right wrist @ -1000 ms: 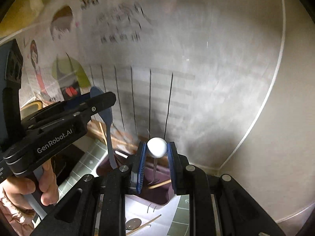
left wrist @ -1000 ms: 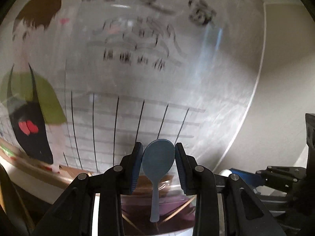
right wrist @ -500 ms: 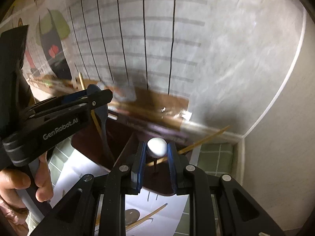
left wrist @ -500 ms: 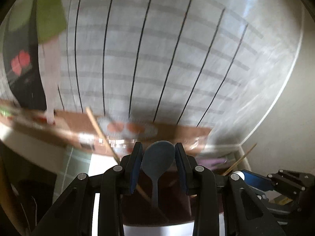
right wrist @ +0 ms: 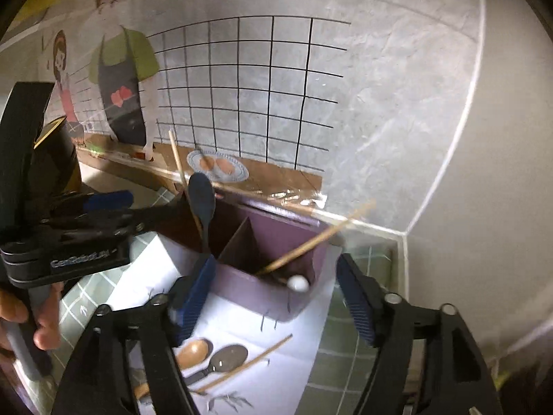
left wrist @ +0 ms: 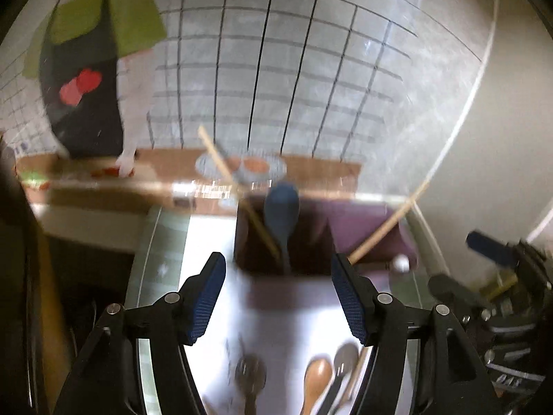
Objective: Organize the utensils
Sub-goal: 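Drop the blue spoon and white spoon into the purple holder with both tools, then lower the right tool onto the wooden spoon and close on it while the left tool grasps a metal spoon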
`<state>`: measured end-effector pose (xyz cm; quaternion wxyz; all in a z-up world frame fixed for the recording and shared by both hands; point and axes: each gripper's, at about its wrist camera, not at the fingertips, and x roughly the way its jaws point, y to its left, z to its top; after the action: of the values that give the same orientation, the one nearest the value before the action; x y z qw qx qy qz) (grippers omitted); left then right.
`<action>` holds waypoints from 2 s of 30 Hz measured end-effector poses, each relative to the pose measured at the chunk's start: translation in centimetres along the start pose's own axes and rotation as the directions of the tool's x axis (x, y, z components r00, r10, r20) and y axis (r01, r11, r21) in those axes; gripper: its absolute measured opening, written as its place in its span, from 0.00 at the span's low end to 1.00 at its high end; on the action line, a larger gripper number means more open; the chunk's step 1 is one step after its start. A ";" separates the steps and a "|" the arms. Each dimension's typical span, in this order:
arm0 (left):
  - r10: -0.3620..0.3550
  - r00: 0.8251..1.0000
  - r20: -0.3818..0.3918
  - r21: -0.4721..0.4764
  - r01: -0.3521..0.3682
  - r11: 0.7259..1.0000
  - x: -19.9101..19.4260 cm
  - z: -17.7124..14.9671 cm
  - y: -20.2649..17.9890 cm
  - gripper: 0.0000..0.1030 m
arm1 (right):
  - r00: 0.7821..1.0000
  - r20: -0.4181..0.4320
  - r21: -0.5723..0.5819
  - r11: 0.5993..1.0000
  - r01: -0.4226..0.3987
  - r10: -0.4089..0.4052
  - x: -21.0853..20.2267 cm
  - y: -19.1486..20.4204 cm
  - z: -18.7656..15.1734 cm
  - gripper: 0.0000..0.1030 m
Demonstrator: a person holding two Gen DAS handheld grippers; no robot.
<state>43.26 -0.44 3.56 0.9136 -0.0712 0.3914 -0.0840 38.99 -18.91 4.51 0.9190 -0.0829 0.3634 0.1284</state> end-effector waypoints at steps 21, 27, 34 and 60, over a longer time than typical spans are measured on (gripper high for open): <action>0.075 0.963 -0.258 -0.015 -0.082 0.997 -4.6 -17.4 5.2 0.62 | 0.957 -0.283 0.152 0.988 -0.028 0.071 6.1 8.7 -10.5 0.39; 0.079 0.954 -0.288 -0.076 -0.105 0.992 -5.7 -18.3 7.9 0.63 | 0.953 -0.302 0.138 0.990 0.025 0.018 8.4 10.7 -10.8 0.39; 0.069 0.949 -0.308 -0.101 -0.105 0.989 -6.2 -19.1 8.7 0.63 | 0.952 -0.306 0.100 0.995 0.003 0.028 9.3 11.3 -10.7 0.22; 0.091 0.868 -0.489 0.064 -0.068 0.996 7.7 -8.1 2.0 0.54 | 0.962 -0.260 0.156 0.987 -0.045 0.085 -0.2 3.8 -15.6 0.19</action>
<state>42.74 -0.64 -7.78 0.7883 -0.0108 0.6111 -0.0704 27.59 -19.16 -6.84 0.8607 -0.0186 0.4946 0.1191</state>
